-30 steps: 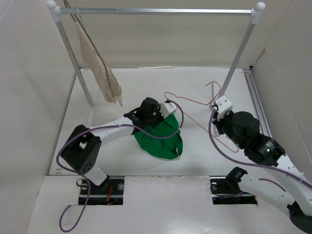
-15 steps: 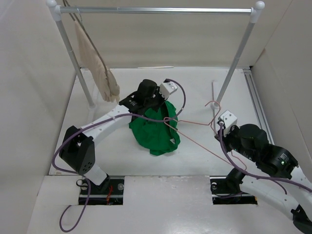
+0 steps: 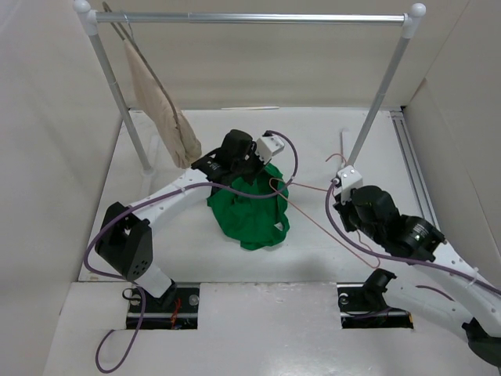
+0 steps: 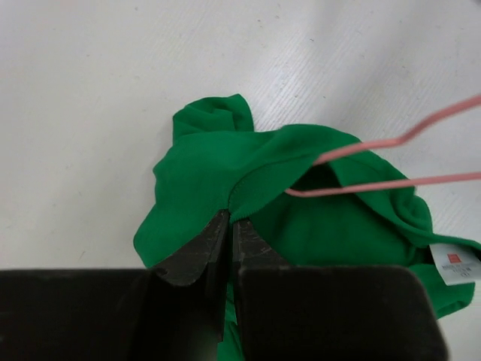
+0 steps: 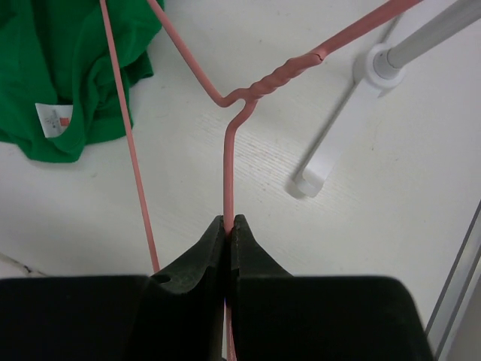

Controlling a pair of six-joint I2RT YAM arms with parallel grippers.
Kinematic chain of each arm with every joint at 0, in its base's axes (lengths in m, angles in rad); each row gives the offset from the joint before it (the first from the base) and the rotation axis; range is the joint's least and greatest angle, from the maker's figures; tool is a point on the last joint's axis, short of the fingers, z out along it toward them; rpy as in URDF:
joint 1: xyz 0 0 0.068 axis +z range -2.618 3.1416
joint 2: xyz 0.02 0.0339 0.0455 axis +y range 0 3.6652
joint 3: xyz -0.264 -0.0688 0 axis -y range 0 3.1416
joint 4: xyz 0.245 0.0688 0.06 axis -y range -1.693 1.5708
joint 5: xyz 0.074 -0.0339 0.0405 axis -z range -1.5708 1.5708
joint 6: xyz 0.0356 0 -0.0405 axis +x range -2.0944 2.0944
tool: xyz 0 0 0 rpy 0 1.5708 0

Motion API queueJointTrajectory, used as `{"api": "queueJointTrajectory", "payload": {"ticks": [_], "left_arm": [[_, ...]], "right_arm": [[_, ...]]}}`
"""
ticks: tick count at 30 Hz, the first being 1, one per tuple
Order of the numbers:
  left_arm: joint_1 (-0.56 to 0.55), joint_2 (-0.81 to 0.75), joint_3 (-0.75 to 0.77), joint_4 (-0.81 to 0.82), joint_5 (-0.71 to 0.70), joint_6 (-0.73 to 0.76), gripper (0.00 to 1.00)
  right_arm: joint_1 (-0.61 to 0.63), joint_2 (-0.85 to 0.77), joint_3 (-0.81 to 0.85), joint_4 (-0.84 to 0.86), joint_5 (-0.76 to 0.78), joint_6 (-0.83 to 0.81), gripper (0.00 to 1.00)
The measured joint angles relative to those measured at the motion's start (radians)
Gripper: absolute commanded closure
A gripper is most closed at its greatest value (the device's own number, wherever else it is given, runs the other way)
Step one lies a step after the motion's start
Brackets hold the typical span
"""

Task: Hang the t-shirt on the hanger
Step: Place tshirt on hanger

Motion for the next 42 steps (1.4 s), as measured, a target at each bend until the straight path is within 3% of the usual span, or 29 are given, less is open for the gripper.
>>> {"api": "queueJointTrajectory", "payload": {"ticks": [8,13,17,22,28,29,33,36,40,42], "left_arm": [[0.000,0.000,0.011,-0.045,0.110,-0.072,1.00],[0.000,0.000,0.100,-0.087,0.173,-0.127,1.00],[0.000,-0.003,0.201,-0.129,0.198,-0.135,1.00],[0.000,-0.068,0.209,-0.194,0.212,-0.108,1.00],[0.000,-0.188,0.207,-0.225,0.237,-0.070,1.00],[0.000,-0.203,0.207,-0.225,0.246,-0.067,0.84],[0.000,-0.227,0.207,-0.227,0.290,-0.060,0.51],[0.002,-0.229,0.207,-0.232,0.294,-0.039,0.48],[0.037,-0.256,0.209,-0.216,0.250,0.025,0.35],[0.057,-0.278,0.214,-0.197,0.223,0.093,0.24]], "right_arm": [[0.027,0.140,-0.034,0.221,0.064,0.043,1.00],[0.033,0.264,-0.025,0.375,0.087,0.059,1.00],[0.033,0.380,0.037,0.390,0.159,0.111,1.00],[-0.007,0.434,0.127,0.381,0.219,0.121,1.00],[-0.048,0.448,0.247,0.433,0.241,-0.031,1.00],[-0.047,0.443,0.251,0.462,0.231,-0.068,1.00],[-0.045,0.412,0.251,0.575,0.169,-0.222,1.00],[-0.067,0.345,0.197,0.639,0.067,-0.310,1.00],[-0.160,0.238,0.092,0.678,-0.111,-0.375,1.00],[-0.201,0.201,0.041,0.698,-0.181,-0.400,1.00]]}}
